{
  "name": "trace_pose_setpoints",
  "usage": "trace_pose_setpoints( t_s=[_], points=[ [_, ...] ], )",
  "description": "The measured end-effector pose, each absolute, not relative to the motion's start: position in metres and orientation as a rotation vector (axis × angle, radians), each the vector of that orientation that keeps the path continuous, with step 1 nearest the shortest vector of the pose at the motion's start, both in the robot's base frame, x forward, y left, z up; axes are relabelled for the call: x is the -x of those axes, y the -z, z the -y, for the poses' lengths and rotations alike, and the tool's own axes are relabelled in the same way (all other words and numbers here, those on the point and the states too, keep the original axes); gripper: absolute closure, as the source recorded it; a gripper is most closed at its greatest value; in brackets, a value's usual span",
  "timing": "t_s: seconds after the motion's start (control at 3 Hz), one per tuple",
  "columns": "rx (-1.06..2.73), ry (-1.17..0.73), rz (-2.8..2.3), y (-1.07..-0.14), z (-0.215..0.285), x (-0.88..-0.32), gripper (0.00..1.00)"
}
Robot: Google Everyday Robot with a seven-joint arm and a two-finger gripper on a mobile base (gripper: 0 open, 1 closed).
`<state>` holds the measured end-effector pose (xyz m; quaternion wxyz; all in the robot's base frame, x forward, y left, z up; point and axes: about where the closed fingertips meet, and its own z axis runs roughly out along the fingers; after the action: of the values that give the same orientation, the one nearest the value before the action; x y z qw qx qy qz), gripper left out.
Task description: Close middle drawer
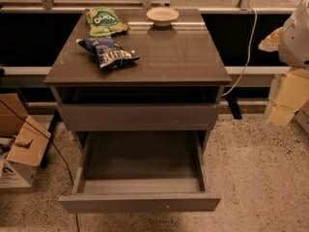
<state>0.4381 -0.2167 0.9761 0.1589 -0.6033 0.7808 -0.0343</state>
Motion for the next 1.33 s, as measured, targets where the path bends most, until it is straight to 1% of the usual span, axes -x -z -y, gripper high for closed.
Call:
trace_pose_setpoints(
  t_s=[0.33,0.67,1.33],
  points=[
    [1.725,0.098,-2.232,-0.976,0.217,-0.438,0.00],
    [1.721,0.105,-2.226,-0.978,0.216,-0.438,0.12],
    [1.765,0.048,-2.196,-0.935,0.204,-0.436,0.58]
  ],
)
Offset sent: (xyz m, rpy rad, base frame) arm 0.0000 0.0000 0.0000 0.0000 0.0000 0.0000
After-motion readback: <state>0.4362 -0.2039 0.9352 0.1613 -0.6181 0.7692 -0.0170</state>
